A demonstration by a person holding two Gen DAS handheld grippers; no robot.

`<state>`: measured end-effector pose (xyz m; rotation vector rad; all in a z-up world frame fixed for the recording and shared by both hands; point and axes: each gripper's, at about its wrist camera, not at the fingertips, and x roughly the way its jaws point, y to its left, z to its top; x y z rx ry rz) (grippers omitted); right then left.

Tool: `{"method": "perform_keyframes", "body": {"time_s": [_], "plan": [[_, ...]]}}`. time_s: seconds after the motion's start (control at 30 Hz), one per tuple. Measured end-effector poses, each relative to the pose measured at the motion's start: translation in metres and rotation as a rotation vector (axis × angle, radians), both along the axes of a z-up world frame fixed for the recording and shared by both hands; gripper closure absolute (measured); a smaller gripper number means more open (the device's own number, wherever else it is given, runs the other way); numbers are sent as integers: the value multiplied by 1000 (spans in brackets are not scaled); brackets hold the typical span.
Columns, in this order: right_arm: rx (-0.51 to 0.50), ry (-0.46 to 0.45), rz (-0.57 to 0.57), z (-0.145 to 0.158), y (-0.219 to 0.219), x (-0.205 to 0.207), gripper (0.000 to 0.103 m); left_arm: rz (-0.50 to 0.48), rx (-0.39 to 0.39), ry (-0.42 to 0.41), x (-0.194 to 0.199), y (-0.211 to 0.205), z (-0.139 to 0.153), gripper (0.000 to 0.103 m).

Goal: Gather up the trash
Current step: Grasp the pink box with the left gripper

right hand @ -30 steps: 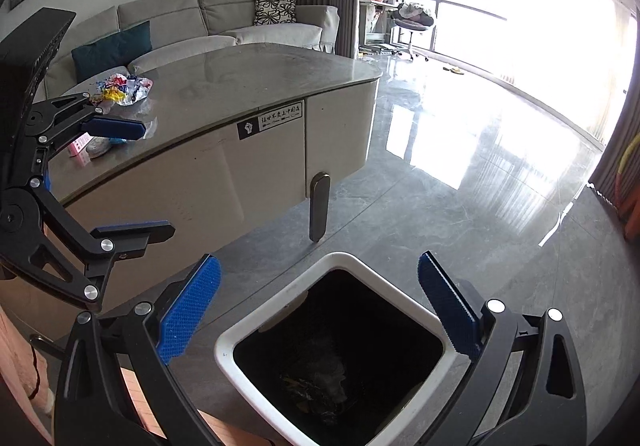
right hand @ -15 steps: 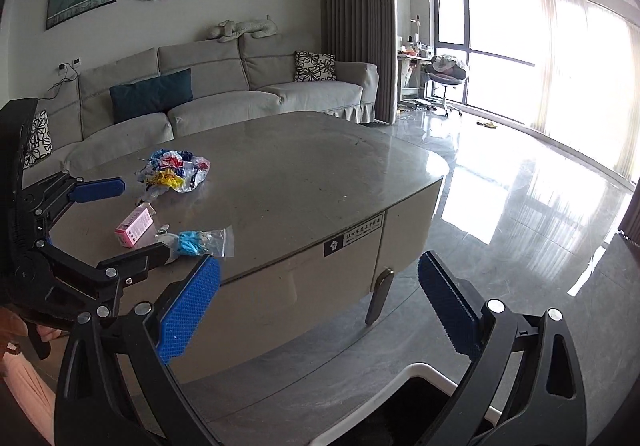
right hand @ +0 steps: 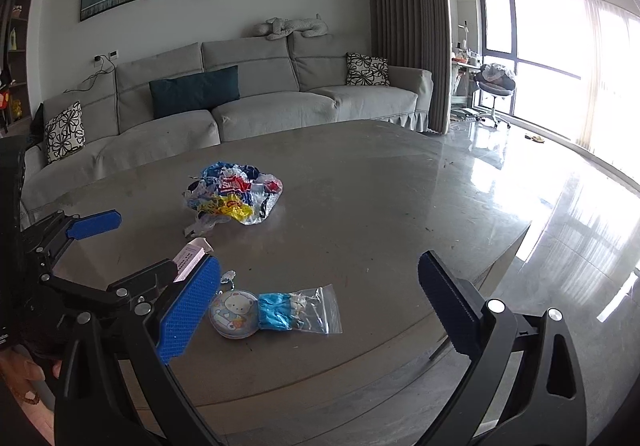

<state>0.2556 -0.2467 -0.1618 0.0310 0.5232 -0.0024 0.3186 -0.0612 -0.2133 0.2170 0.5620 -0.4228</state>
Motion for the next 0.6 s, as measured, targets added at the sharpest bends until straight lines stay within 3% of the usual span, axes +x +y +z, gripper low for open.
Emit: {"method": "perform_keyframes", "body": {"time_s": [0.3,0.47,0.6], "plan": [[-22,37,43,-13,18,32,5,137,12,92,43,18,-30,5],[-47,57,66,-23,29,48,5,170,46,149,56,19,-47,5],[-60,67,76,-29,31,57,5,180,26,218,68,23,-59,5]]}}
